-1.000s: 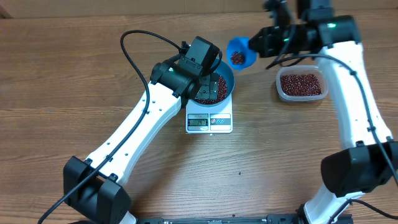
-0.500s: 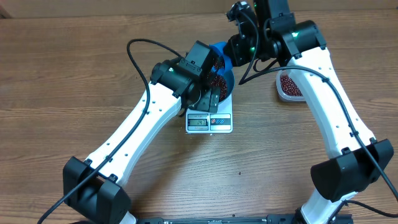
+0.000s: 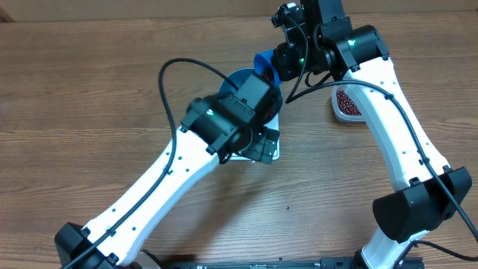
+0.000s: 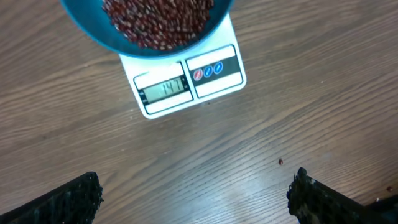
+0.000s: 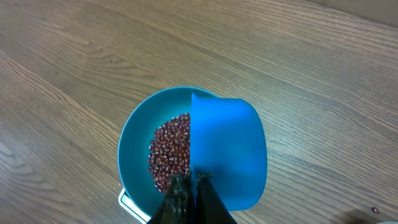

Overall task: Scoop item into bowl and weigh 150g on scale
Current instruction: 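Lift the filled scoop and carry it over the teal bowl, right gripper, then tilt the scoop over the bowl to pour beans, right gripper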

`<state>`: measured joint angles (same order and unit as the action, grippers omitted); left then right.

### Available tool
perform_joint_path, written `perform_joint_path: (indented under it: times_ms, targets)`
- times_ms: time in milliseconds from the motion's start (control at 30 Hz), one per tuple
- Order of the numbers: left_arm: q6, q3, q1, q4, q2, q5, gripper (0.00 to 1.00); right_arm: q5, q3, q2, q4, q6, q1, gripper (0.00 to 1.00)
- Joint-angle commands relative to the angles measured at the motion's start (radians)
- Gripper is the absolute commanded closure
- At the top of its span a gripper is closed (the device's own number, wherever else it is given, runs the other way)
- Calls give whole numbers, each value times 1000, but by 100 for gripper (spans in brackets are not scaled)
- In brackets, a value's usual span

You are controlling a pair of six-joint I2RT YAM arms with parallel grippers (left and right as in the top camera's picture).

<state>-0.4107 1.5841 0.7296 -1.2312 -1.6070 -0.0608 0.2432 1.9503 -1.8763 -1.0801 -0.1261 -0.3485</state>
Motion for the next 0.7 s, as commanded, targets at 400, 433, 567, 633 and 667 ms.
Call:
perform_joint_path:
  times_ms: [400,433,567,633,667]
  targets:
    - [-137,-276,9,161,6,-71,0,-7,4,23,4,-21,0,96]
    - [-136,-294,9,182,6,-83,0,-7,1,23,4,-21,0,96]
    - [-136,-341,6,251,6,-89,0,-7,-1,23,11,-21,0,96]
    - [-136,-342,5,253,6,-89,1,-7,-1,23,17,-21,-2,96]
    - [-136,-342,5,253,6,-88,0,-7,-1,23,17,-21,-4,96]
